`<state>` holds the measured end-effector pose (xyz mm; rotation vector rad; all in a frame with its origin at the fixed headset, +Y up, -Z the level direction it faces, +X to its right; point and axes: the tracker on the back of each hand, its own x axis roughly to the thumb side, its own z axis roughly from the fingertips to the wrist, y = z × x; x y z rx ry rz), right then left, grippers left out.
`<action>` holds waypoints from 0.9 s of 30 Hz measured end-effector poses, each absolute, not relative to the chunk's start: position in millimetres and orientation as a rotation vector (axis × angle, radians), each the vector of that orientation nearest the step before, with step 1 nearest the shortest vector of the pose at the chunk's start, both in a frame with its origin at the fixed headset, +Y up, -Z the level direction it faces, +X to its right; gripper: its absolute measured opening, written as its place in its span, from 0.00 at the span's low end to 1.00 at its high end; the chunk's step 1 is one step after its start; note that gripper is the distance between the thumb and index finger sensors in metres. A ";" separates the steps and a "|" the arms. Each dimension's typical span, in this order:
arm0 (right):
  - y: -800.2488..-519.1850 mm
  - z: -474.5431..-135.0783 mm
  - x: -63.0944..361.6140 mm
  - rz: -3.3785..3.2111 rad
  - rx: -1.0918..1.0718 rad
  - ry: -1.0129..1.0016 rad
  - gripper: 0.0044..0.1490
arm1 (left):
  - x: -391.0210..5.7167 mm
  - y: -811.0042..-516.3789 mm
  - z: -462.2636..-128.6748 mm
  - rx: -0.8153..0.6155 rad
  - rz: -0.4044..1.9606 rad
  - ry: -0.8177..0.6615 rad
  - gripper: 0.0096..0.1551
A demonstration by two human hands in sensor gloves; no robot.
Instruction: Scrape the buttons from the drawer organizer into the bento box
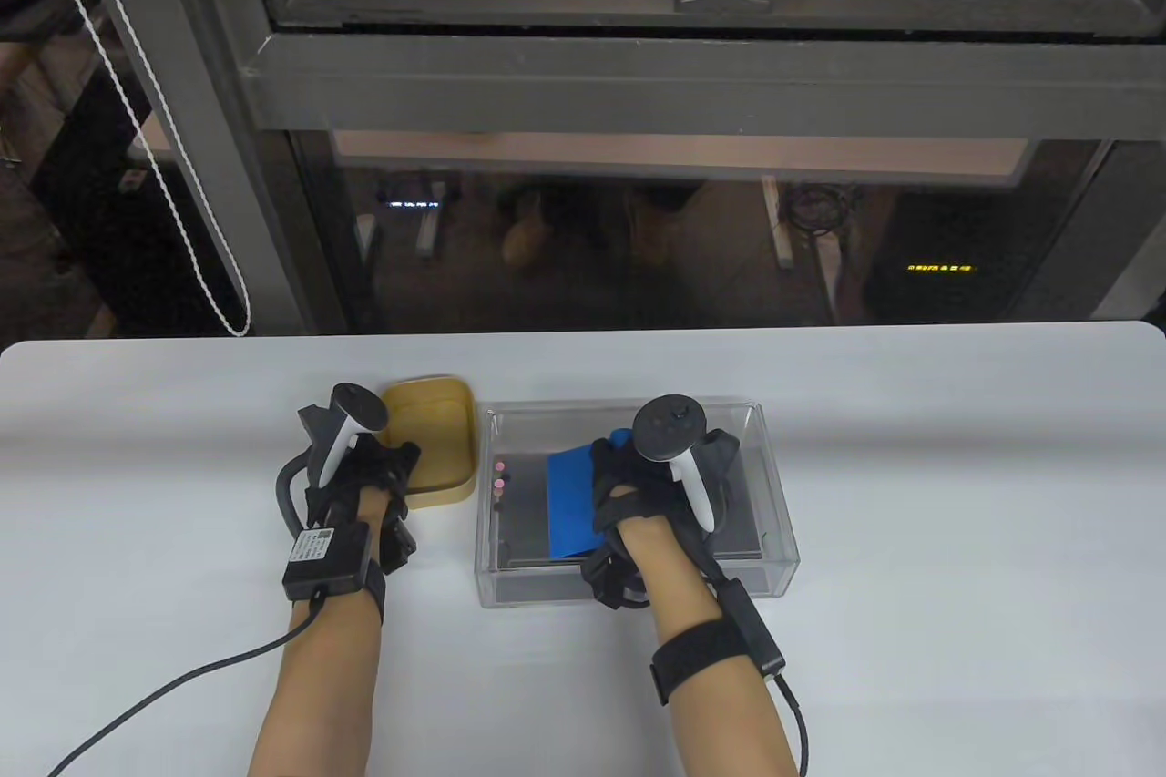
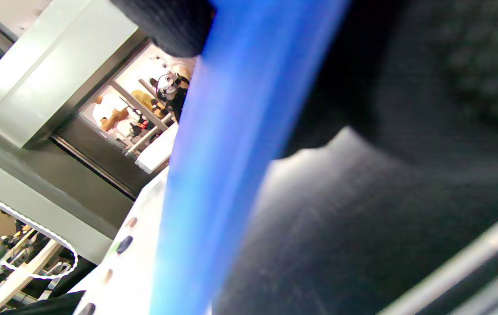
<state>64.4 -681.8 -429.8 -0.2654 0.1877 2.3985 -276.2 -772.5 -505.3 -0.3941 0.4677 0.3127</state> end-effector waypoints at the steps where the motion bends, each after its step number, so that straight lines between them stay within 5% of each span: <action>1: -681.9 -430.0 64.4 2.396 -0.268 0.191 0.40 | -276.2 -772.7 -506.3 -0.390 0.311 0.476 0.51; 11: -681.7 -428.9 62.6 2.409 -0.269 0.197 0.39 | -273.8 -774.6 -511.2 -0.337 0.311 0.495 0.33; 27: -669.4 -427.6 55.6 2.413 -0.224 0.196 0.40 | -284.7 -727.3 -469.6 -0.185 0.247 0.417 0.27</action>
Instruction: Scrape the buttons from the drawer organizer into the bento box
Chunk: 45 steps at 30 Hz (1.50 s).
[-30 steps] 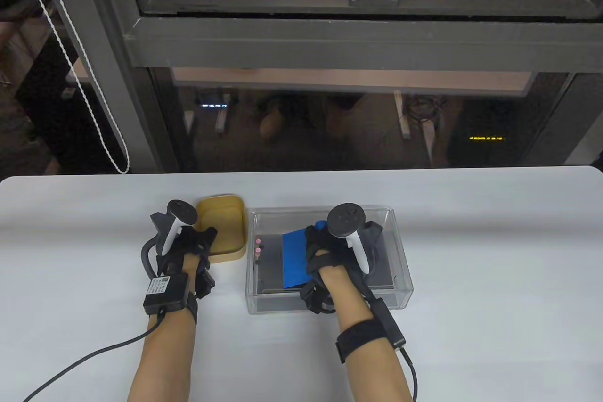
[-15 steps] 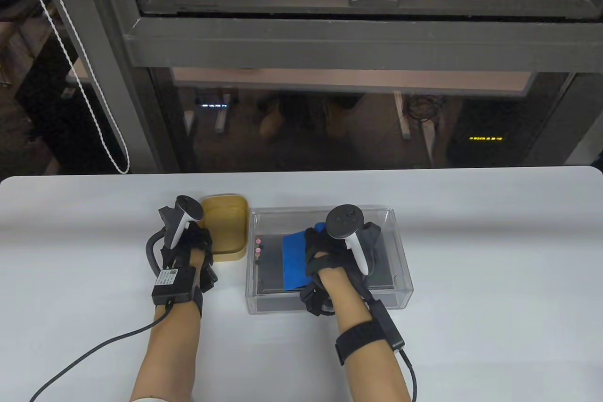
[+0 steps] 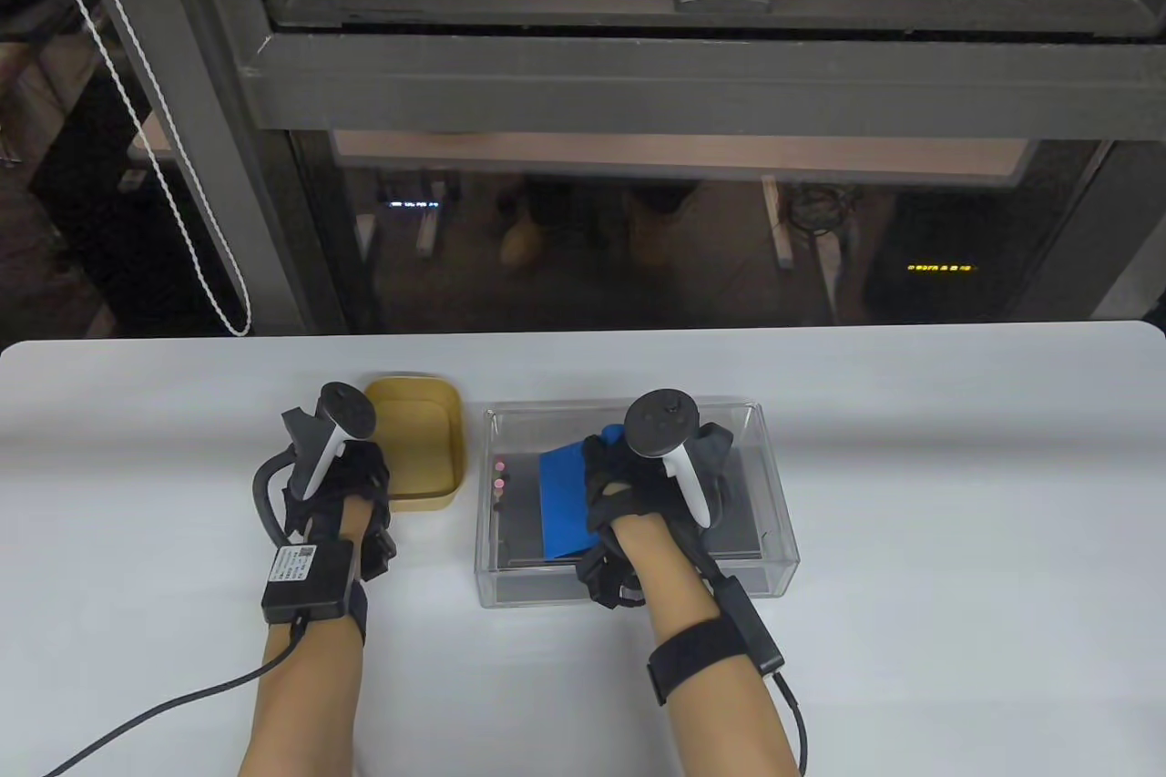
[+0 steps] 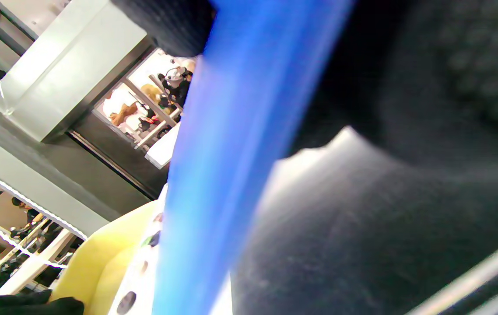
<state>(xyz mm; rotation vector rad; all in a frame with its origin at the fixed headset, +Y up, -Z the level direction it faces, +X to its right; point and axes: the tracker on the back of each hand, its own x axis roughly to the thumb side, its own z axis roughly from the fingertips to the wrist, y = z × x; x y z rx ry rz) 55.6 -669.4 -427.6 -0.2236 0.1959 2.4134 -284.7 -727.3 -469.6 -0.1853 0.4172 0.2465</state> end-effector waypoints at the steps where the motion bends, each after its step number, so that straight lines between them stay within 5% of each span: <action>1: -669.5 -428.1 55.4 2.414 -0.222 0.198 0.40 | -285.0 -724.4 -466.6 -0.180 0.238 0.412 0.27; 17: -673.9 -448.7 46.6 2.422 -0.203 0.256 0.40 | -274.3 -703.7 -413.2 -0.207 0.079 0.312 0.27; 35: -688.9 -477.1 45.8 2.414 -0.257 0.365 0.40 | -258.5 -716.2 -422.2 -0.219 0.101 0.290 0.27; 45: -687.5 -468.8 -31.1 2.337 -0.093 0.344 0.40 | -261.0 -724.7 -419.2 -0.249 0.174 0.286 0.27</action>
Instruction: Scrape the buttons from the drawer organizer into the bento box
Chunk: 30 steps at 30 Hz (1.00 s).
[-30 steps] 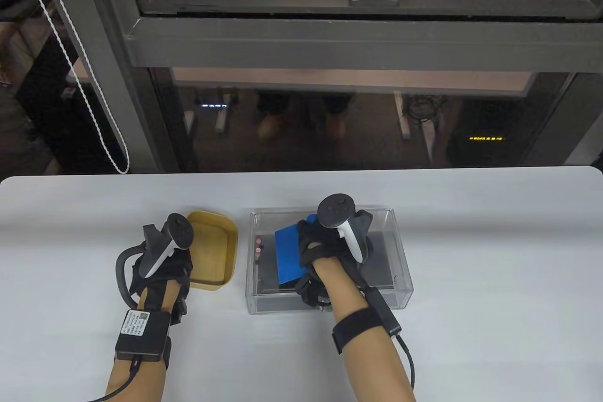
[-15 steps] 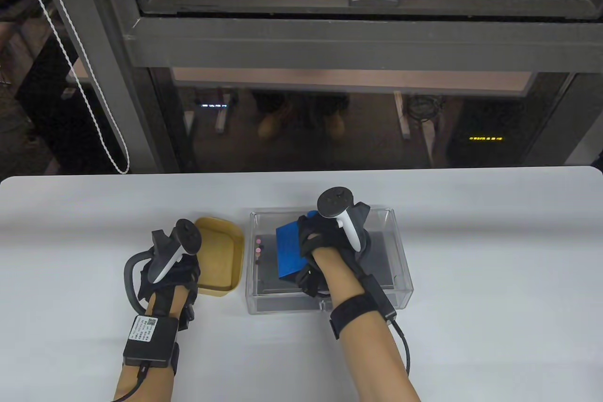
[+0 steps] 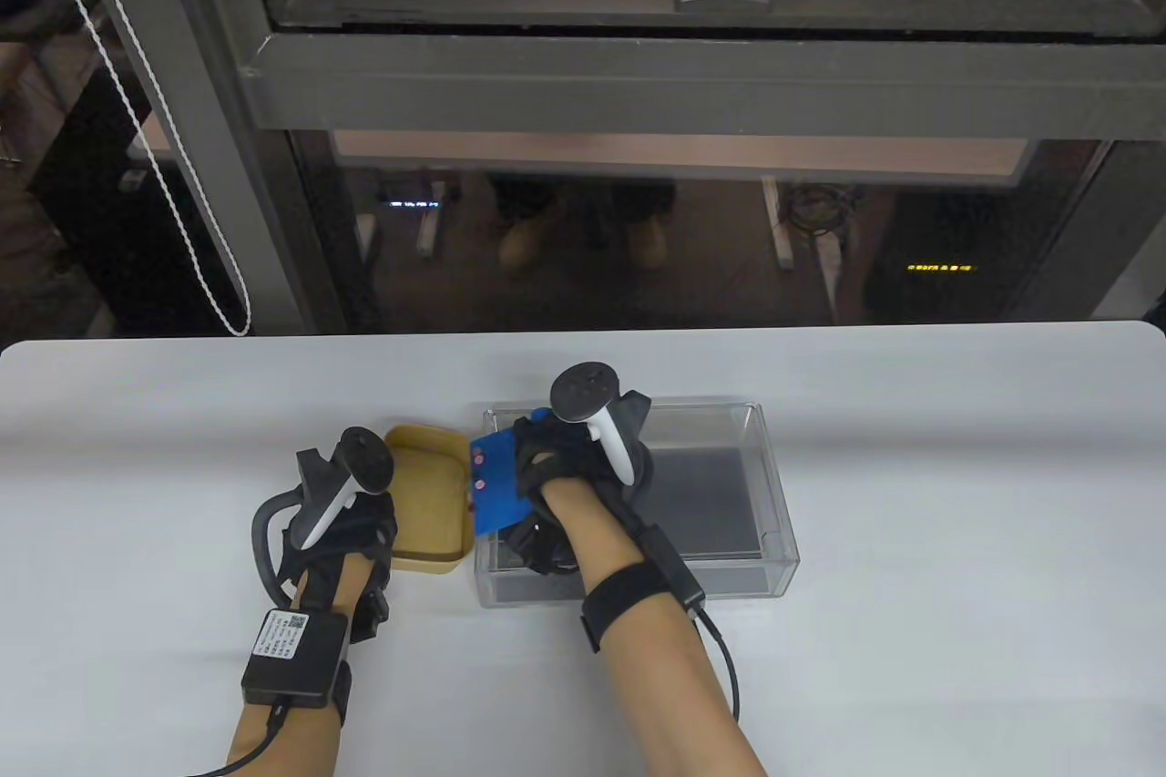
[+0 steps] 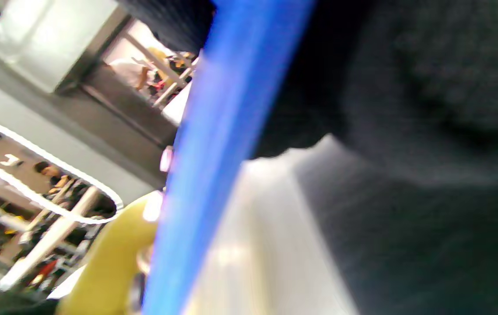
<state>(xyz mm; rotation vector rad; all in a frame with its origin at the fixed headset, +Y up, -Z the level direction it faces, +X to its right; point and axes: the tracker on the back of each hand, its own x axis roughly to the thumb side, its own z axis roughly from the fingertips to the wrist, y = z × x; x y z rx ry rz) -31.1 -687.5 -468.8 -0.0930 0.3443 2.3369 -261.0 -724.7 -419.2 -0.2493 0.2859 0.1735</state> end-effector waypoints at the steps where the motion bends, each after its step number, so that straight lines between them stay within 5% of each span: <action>1: -683.5 -465.8 -42.0 2.333 -0.067 0.317 0.40 | -262.6 -724.8 -418.2 -0.253 0.187 0.287 0.27; 8: -660.2 -460.0 -53.2 2.417 0.005 0.231 0.40 | -275.8 -725.7 -411.8 -0.260 0.287 0.295 0.27; 30: -624.4 -454.4 68.6 2.426 -0.151 0.098 0.40 | -357.0 -749.4 -410.4 -0.339 0.447 0.461 0.29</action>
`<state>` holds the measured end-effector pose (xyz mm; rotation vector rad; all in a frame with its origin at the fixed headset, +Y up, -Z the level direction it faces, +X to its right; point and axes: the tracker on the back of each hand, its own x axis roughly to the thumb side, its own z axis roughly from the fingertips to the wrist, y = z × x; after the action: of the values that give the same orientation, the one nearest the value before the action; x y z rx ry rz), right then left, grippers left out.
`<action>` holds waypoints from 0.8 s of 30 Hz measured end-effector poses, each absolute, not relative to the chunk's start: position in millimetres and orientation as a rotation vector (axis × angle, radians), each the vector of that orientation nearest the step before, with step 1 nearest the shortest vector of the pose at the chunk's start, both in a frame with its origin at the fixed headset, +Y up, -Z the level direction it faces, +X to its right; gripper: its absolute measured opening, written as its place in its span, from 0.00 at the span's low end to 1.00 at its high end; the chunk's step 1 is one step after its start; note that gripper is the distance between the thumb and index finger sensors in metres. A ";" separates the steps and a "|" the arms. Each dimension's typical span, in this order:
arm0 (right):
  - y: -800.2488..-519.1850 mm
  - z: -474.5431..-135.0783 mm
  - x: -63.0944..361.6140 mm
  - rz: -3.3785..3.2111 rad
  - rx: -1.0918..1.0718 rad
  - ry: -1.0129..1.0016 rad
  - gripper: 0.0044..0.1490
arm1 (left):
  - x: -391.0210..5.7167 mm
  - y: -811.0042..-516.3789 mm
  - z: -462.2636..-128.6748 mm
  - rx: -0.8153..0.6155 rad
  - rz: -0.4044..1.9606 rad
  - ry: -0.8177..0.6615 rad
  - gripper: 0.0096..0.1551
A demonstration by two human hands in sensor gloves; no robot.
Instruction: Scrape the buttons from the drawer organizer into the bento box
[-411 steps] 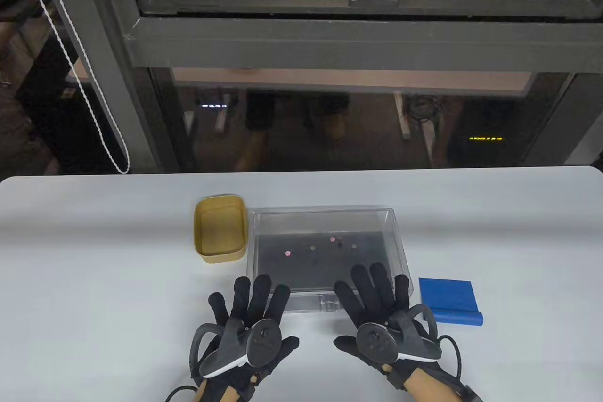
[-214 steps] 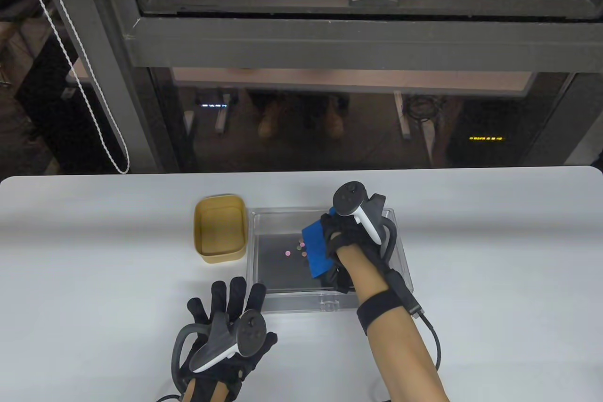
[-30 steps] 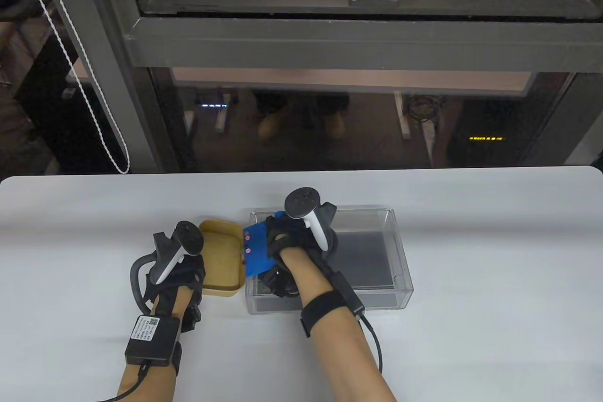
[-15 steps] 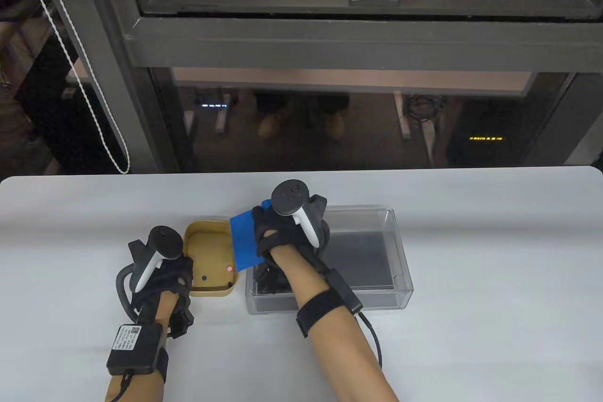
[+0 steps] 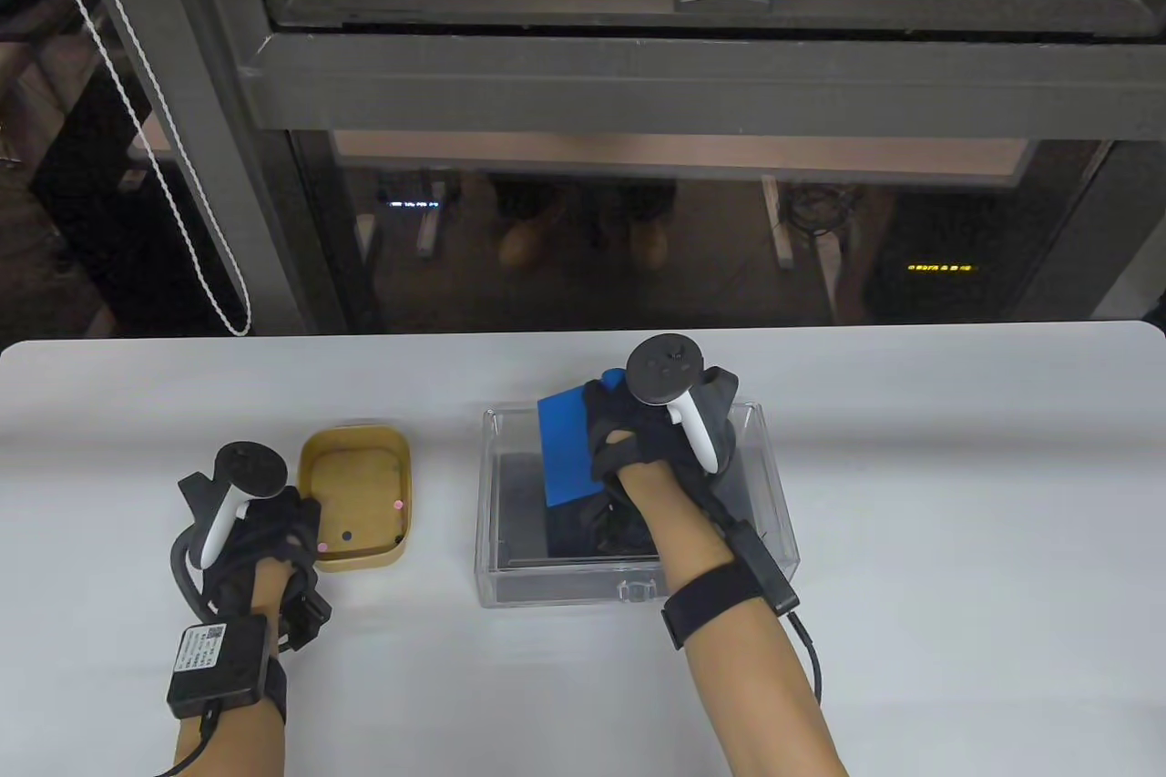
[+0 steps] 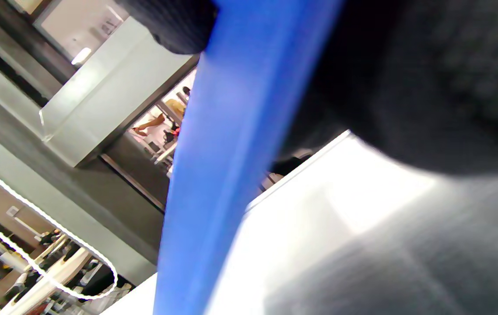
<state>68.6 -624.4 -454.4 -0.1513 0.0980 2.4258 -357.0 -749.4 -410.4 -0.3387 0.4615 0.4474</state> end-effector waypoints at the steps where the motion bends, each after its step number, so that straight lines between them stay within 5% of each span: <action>1: -624.6 -454.0 74.7 2.426 -0.167 0.091 0.40 | -359.5 -752.5 -411.4 -0.362 0.447 0.463 0.28; 14: -624.2 -444.2 135.3 2.369 -0.253 0.013 0.40 | -353.8 -765.3 -413.9 -0.388 0.361 0.430 0.36; 24: -596.7 -429.5 191.4 2.342 -0.115 -0.175 0.42 | -322.5 -710.2 -392.7 -0.221 0.277 0.307 0.41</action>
<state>191.4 -596.7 -429.5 -0.1149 -0.1745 2.3424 -322.5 -710.2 -392.7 -0.2211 0.3073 0.2772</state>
